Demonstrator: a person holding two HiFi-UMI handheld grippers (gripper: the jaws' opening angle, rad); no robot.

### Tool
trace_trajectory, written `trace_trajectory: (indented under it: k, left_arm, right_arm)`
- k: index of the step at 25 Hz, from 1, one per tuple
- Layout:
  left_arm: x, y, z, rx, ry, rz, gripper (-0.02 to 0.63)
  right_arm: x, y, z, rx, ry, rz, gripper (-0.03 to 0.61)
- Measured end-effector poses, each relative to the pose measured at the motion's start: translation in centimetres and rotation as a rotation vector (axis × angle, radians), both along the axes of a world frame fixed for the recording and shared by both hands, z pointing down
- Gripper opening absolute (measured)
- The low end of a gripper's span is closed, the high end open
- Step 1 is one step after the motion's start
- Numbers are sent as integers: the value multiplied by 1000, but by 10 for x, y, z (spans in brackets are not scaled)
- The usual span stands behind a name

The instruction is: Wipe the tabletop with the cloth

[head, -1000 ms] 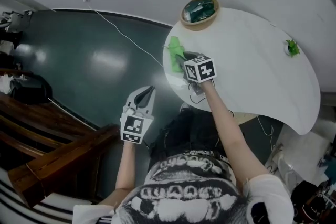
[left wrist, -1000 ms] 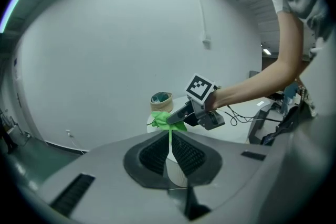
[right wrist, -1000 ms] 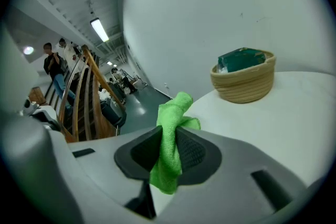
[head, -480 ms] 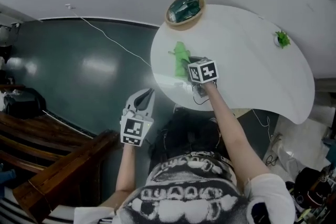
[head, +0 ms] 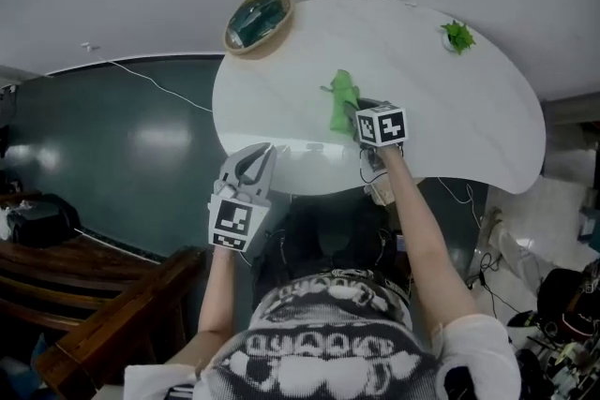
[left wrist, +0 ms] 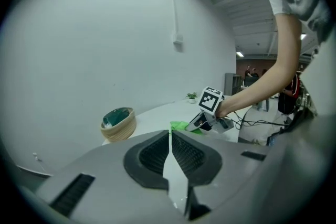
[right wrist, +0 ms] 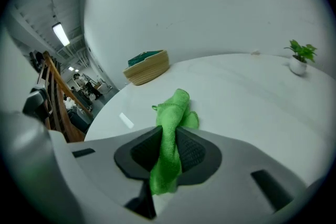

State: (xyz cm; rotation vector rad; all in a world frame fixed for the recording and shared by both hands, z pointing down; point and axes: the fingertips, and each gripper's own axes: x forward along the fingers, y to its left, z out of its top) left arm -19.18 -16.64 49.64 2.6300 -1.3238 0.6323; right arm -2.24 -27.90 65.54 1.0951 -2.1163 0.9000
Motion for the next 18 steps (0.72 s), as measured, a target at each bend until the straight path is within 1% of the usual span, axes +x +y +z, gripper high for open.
trace_trajectory:
  k: [4, 8, 13, 18]
  left_arm:
    - [63, -9, -1, -6, 1, 0, 14]
    - [144, -15, -6, 0, 21, 18, 14]
    - [247, -18, -19, 21, 49, 81, 14]
    - [324, -16, -23, 28, 46, 137, 14]
  right_arm:
    - [89, 1, -1, 2, 9, 46, 74]
    - [189, 1, 2, 1, 21, 105, 74]
    - [313, 12, 1, -2, 62, 171, 74]
    - [441, 27, 0, -6, 124, 270, 74]
